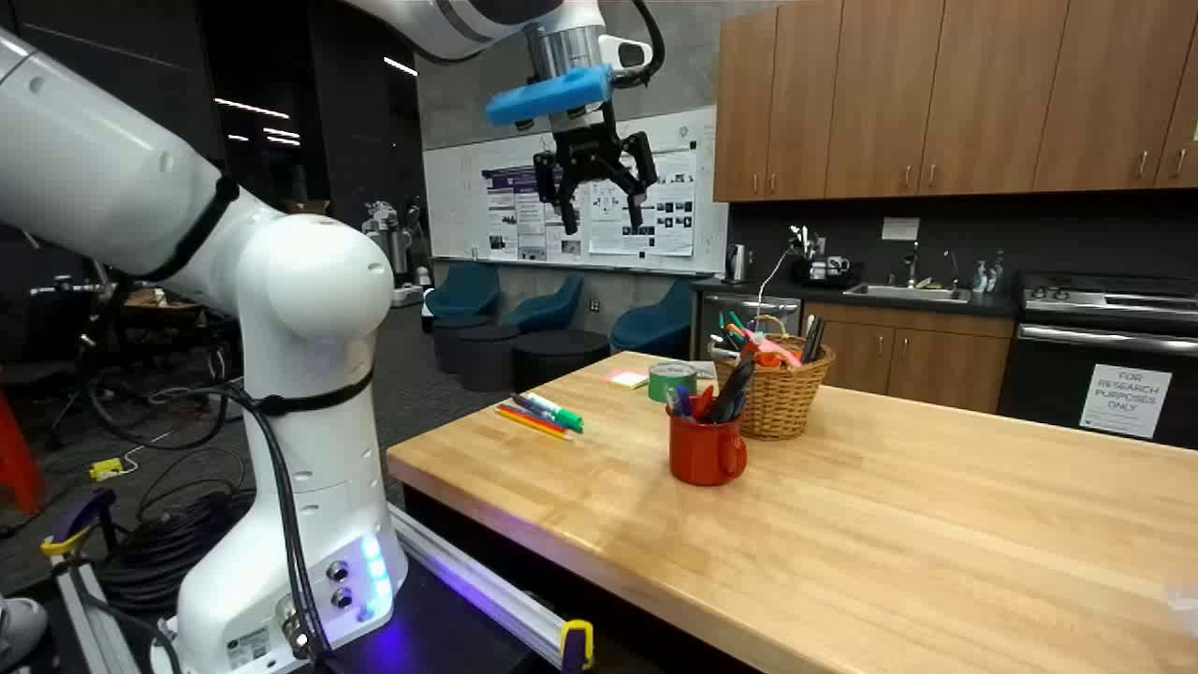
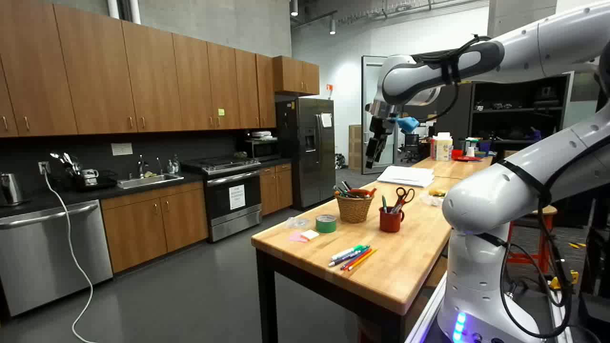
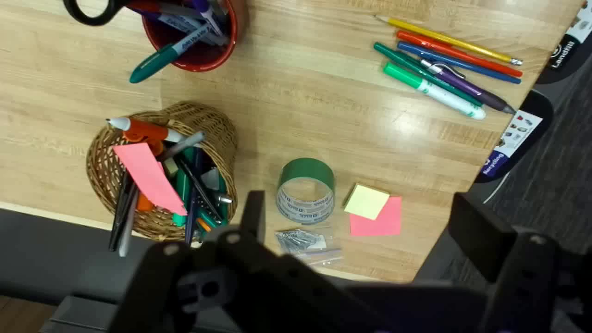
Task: Pick up the plastic on the left and put it in the center hole of the green masking tape
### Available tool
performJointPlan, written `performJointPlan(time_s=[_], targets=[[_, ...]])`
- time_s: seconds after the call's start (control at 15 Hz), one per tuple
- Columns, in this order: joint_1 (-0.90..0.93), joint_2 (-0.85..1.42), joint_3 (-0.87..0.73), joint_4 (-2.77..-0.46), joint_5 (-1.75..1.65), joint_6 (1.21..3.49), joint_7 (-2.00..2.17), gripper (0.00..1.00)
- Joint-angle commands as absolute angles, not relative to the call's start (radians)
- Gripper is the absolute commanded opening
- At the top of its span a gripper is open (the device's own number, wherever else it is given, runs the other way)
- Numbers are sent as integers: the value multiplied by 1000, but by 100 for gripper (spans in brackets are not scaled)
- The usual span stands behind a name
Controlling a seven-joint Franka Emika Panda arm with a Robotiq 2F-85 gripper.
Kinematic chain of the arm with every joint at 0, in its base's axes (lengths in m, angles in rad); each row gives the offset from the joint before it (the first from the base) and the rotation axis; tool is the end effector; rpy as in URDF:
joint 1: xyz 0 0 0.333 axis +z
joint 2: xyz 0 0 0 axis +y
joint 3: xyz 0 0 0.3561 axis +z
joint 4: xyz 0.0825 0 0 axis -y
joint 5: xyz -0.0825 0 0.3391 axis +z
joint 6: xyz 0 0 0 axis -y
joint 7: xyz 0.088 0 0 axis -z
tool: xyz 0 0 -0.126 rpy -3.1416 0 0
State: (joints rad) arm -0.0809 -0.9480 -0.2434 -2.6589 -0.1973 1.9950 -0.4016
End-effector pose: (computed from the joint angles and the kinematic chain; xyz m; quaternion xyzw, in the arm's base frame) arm 0.2109 -0.1061 0.5369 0.9854 0.1022 0.1303 0.0390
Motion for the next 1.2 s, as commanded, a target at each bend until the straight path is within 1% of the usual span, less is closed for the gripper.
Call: performJointPlan(time_s=[0.0, 0.8, 1.13], targets=[[-76, -948, -246, -2656, -200, 1991, -399, 100], [-28, -952, -222, -2699, -188, 1977, -411, 100], [6, -963, -186, -2751, -187, 1973, -398, 100]])
